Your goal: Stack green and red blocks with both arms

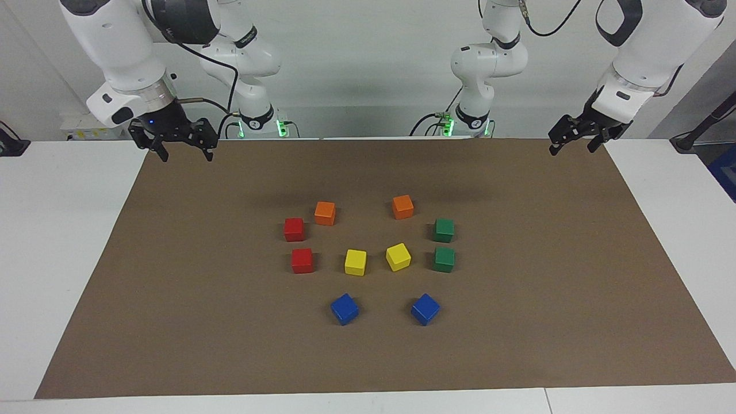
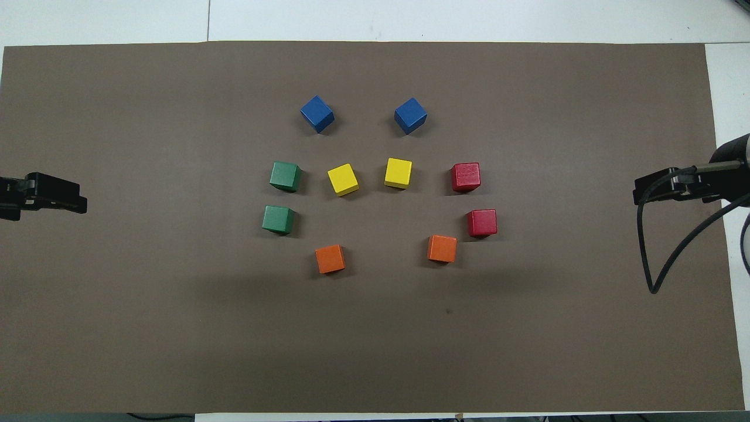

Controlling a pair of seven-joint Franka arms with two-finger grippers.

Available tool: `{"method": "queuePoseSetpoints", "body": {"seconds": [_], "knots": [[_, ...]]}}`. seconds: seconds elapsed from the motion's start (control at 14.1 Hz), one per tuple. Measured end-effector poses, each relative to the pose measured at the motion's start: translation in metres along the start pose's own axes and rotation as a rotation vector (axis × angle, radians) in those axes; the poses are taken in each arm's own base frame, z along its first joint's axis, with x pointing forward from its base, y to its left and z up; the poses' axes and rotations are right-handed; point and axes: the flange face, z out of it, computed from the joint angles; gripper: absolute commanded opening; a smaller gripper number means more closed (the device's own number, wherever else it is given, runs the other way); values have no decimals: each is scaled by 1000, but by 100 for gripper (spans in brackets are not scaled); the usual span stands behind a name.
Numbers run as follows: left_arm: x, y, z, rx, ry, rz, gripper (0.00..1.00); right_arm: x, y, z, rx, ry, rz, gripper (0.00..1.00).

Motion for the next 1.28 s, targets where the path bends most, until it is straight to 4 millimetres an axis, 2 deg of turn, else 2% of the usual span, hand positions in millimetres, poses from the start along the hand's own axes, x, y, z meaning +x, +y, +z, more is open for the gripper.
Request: {"method": "queuePoseSetpoints", "body": {"seconds": [0.71,0.92,1.06,1.28], "knots": [[2,-1,-1,0,15,0,100,0,0,1,0,-1,0,100],[5,4,7,0,38,19,100,0,0,1,0,-2,0,100],[10,26,26,-8,80,44,100,0,1,2,0,-2,2,100],[8,77,58,-9,85,100,100,0,2,2,0,-1,12,100]]}}
